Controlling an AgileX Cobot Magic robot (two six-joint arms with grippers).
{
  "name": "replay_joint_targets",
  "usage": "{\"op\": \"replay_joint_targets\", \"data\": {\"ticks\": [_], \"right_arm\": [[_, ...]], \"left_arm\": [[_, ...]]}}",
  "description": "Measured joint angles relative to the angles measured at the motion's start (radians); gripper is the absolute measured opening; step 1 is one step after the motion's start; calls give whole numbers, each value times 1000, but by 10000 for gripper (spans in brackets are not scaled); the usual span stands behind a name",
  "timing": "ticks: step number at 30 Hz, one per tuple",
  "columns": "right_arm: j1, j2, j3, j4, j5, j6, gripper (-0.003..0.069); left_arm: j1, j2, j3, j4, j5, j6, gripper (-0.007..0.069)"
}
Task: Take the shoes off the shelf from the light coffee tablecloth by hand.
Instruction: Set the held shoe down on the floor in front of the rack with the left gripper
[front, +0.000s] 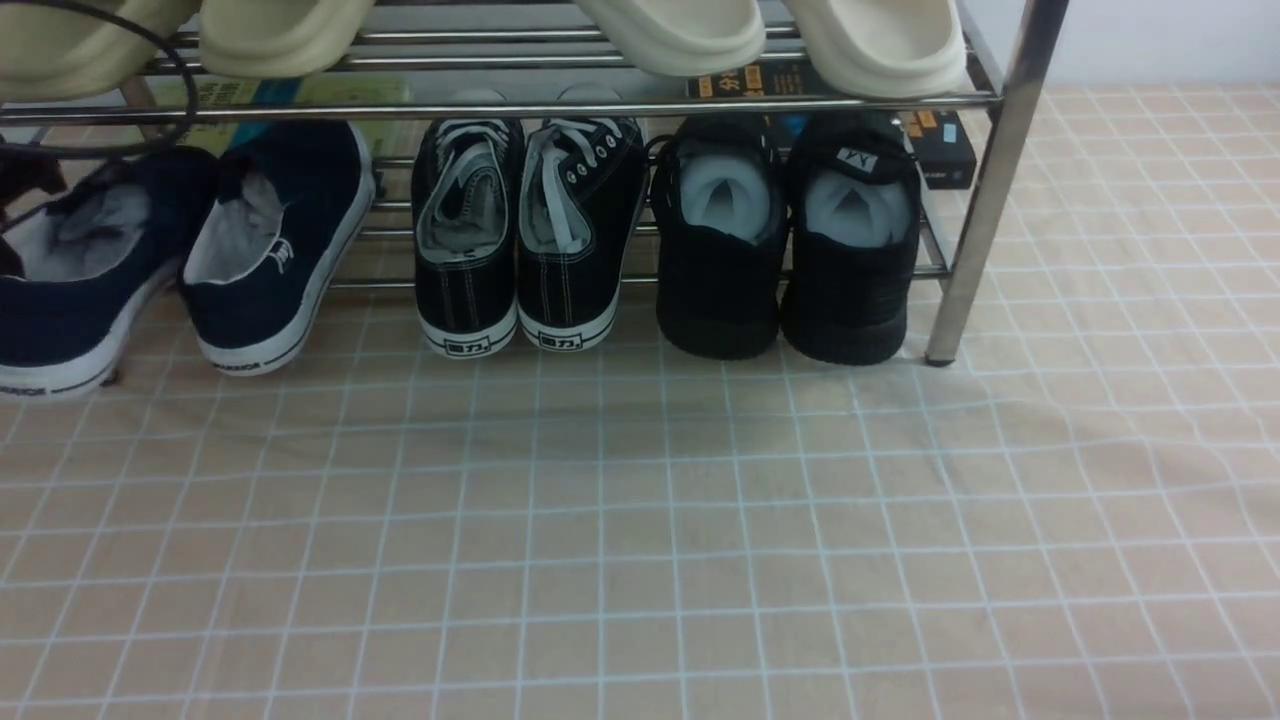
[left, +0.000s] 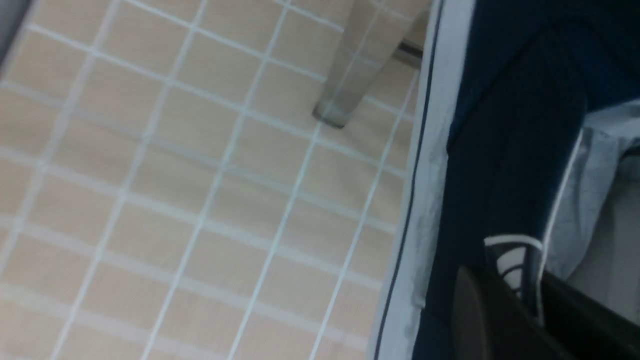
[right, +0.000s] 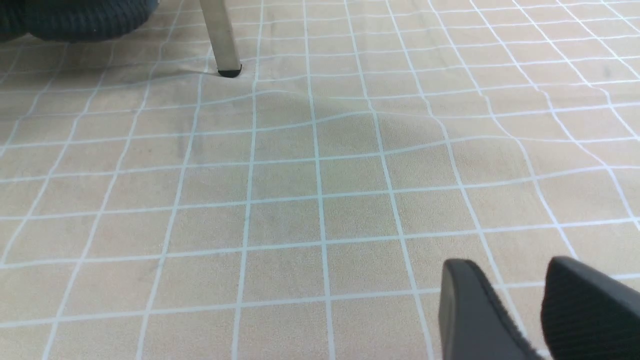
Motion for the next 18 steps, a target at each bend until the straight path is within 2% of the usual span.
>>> {"op": "replay_joint_targets", "data": {"ticks": [3,6,9,15,18], "right_arm": [[0,0,0,0,0,0,240],[0,0,0,0,0,0,240],[0,0,0,0,0,0,240],[0,0,0,0,0,0,240],[0,0,0,0,0,0,240]], "left_arm": [[0,-85,0,65,91,-46,45],[0,-191,0,166,262,-107,45],[0,-249,10,242,368,-141,45],[0,-336,132,257,368,-181,45],[0,-366,251,235,304,-201,45]]}}
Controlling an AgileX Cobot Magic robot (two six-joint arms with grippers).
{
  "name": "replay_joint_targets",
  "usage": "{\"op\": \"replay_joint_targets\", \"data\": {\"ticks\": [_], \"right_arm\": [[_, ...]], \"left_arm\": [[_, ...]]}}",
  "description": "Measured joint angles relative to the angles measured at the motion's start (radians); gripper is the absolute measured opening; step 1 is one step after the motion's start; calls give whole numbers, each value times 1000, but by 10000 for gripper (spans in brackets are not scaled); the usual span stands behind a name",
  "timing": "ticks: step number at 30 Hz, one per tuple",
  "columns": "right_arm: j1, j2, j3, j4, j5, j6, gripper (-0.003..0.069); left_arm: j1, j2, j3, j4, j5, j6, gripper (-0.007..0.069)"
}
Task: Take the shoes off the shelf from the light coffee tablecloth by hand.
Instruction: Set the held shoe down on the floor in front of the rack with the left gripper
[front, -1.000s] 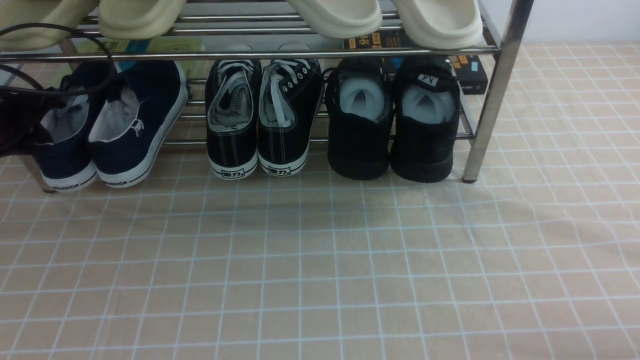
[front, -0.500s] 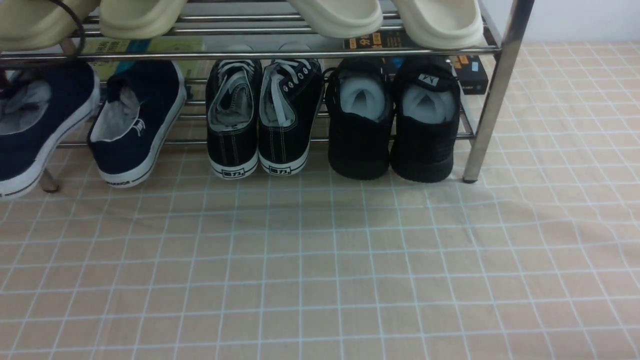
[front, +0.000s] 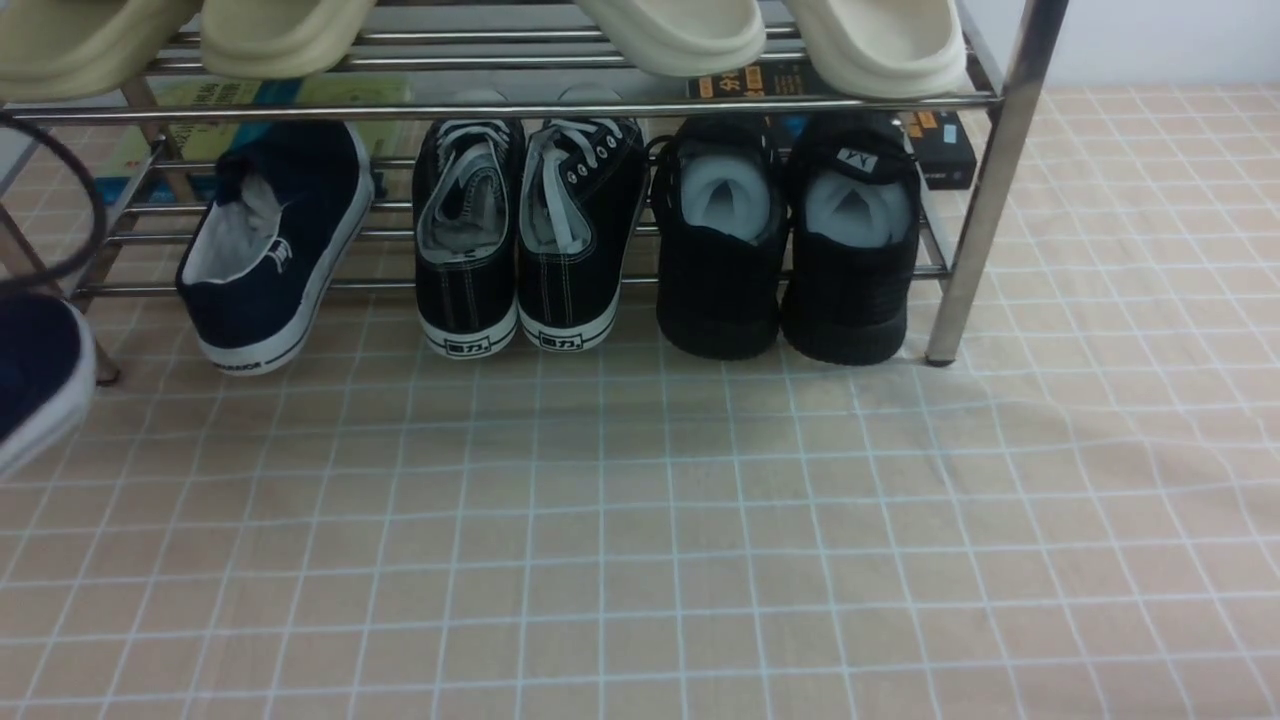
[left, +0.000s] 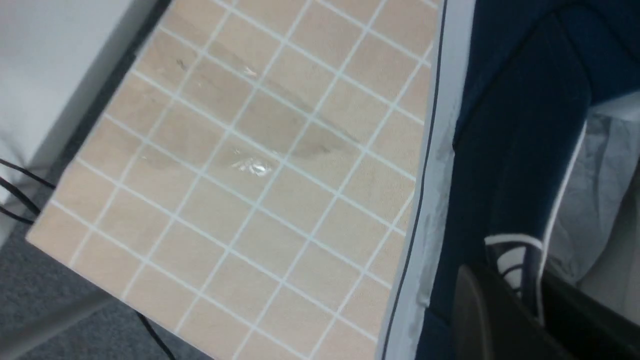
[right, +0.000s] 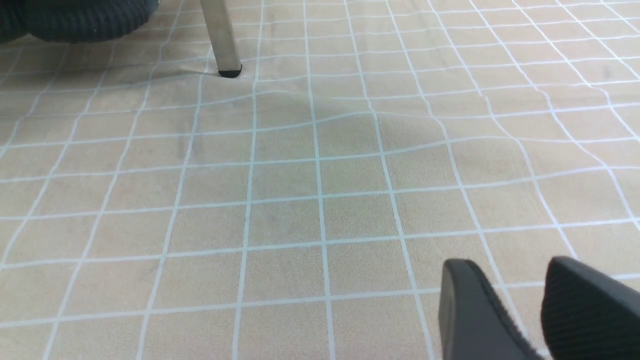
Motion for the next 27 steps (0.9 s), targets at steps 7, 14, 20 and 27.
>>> {"op": "replay_joint_targets", "data": {"ticks": [7,14,20,27], "right_arm": [[0,0,0,0,0,0,240],[0,0,0,0,0,0,240],[0,0,0,0,0,0,240],[0,0,0,0,0,0,240]], "left_arm": [[0,4,243,-30,-291,-52,45],[0,28,312,-96,-453,-54,45],[0,95,319,-166,-472,-10,45],[0,196,319,-173,-489,13,45]]}}
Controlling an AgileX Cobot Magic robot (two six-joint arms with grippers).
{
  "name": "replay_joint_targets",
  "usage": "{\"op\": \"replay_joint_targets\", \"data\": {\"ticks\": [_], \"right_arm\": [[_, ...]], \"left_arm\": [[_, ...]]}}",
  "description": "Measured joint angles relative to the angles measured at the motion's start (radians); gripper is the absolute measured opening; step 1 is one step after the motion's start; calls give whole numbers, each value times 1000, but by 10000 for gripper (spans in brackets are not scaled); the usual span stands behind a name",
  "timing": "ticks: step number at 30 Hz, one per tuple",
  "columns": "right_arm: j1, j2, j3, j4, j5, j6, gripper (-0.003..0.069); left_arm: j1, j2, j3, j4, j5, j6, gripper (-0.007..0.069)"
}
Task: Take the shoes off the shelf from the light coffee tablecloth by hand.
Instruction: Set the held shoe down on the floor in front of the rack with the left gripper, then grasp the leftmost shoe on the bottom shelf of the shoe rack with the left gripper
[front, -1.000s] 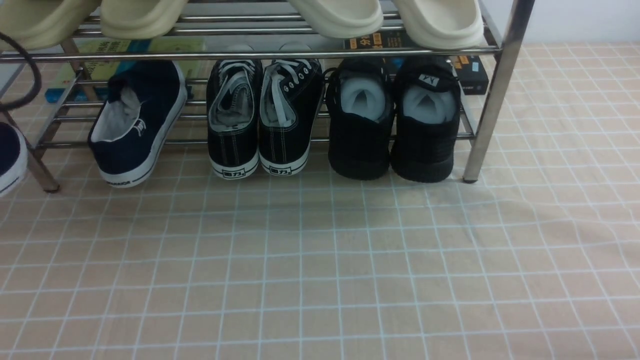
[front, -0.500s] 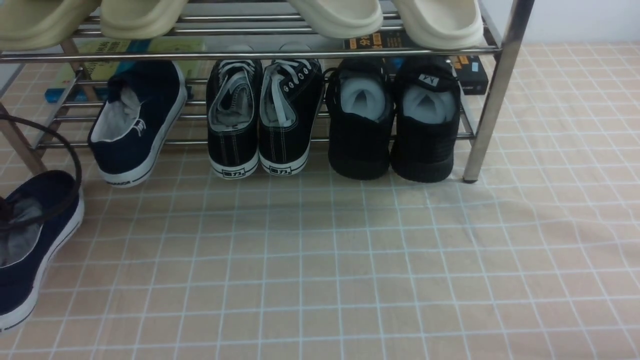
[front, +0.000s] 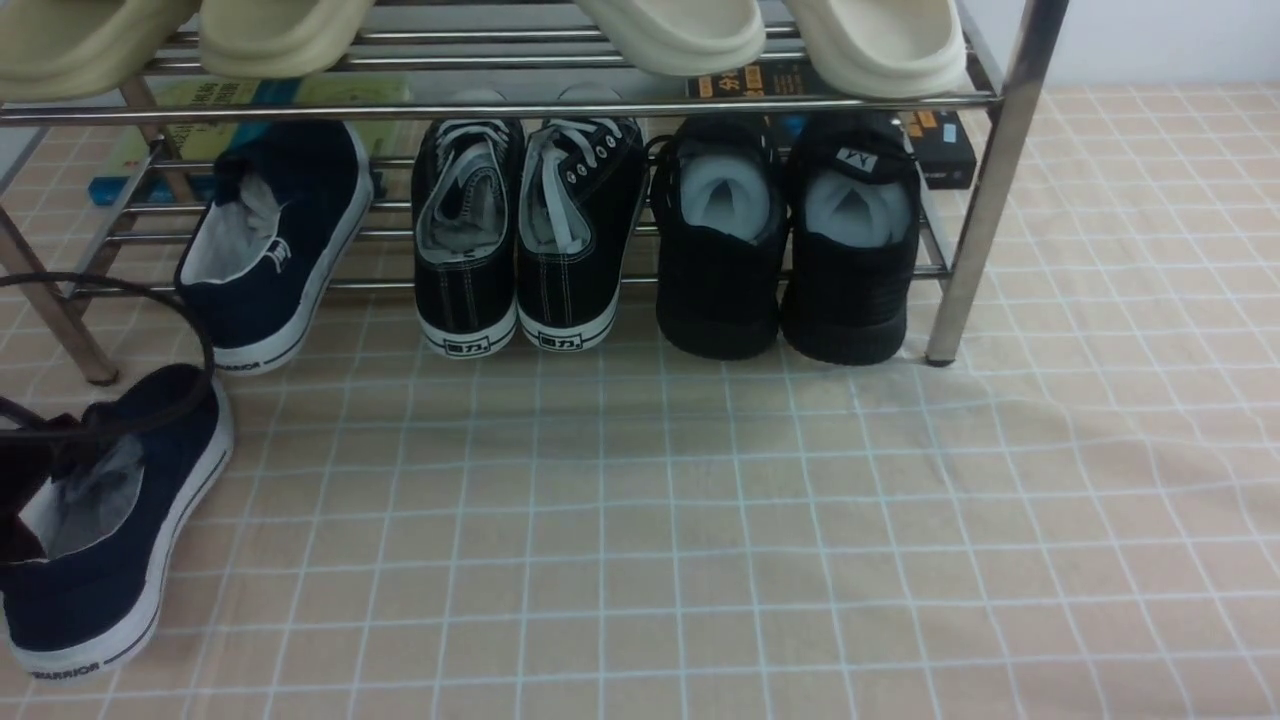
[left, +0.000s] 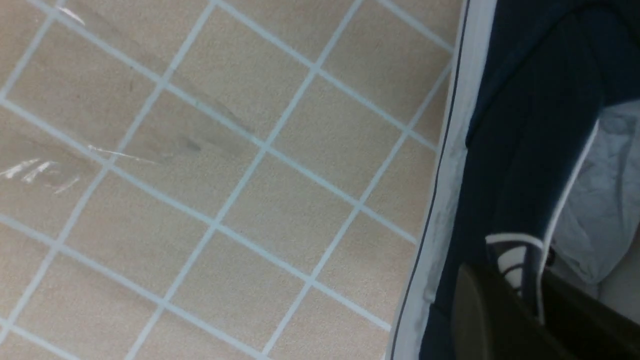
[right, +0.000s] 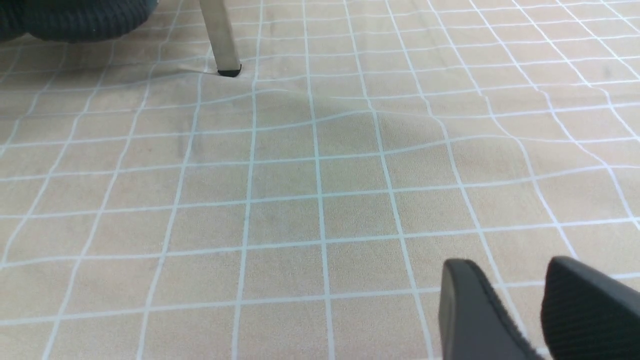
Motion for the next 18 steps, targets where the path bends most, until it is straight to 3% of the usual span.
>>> {"op": "replay_joint_targets", "data": {"ticks": [8,14,18], "right_arm": [[0,0,0,0,-1,0,240],[0,0,0,0,-1,0,240],[0,0,0,0,-1,0,240]], "left_arm": [[0,24,-1,0,-3,53,85],[0,-28,-108,39,114,56,260],[0,-58,-219,41,219,56,327]]}}
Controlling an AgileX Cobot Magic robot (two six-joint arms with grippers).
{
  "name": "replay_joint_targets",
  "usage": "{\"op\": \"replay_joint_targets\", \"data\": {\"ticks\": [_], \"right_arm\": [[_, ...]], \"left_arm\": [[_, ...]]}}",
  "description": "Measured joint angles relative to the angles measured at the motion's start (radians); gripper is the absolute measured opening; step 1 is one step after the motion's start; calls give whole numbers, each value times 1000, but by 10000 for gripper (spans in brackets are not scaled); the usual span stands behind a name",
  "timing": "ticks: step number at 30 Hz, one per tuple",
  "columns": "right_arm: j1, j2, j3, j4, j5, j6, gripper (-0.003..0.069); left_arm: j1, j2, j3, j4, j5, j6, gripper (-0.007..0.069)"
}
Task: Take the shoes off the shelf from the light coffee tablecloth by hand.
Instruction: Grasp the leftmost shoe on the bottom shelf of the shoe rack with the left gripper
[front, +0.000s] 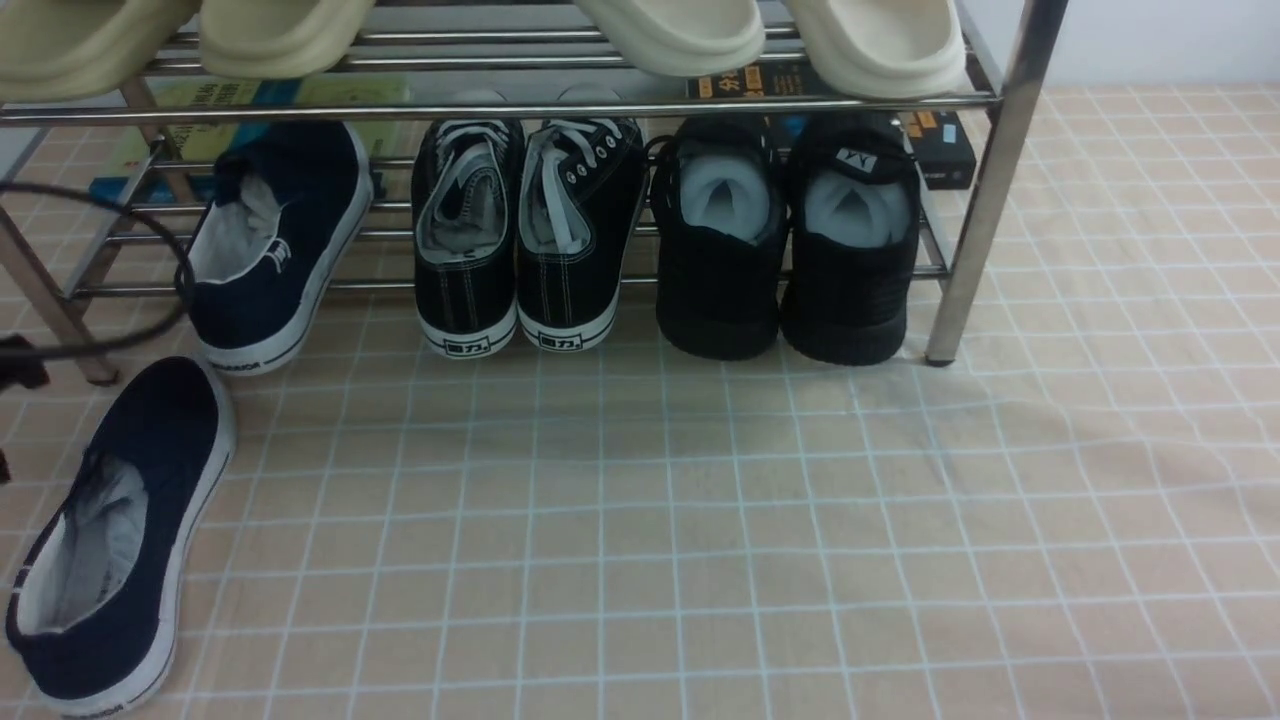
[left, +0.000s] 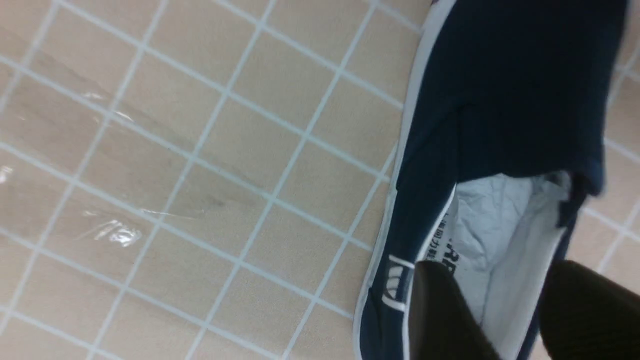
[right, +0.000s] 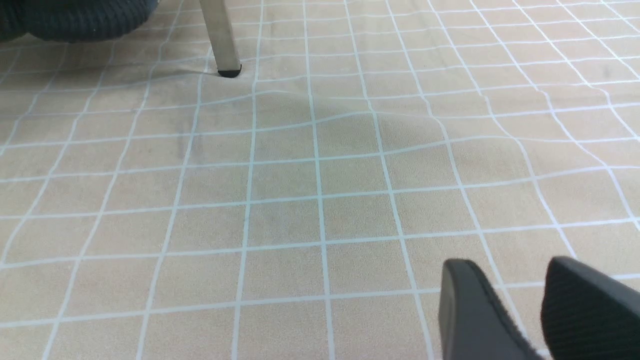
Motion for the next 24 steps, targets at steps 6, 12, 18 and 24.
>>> {"op": "replay_joint_targets", "data": {"ticks": [6,12,18,24], "right_arm": [[0,0,0,0,0,0,240],[0,0,0,0,0,0,240],[0,0,0,0,0,0,240],[0,0,0,0,0,0,240]], "left_arm": [[0,1,-86,-42,93,2,338],[0,62,-269,-188,281,31,328],[-33,147,-424,-258,307,86,316],[-202,227,-462,-148,226,43,317]]}}
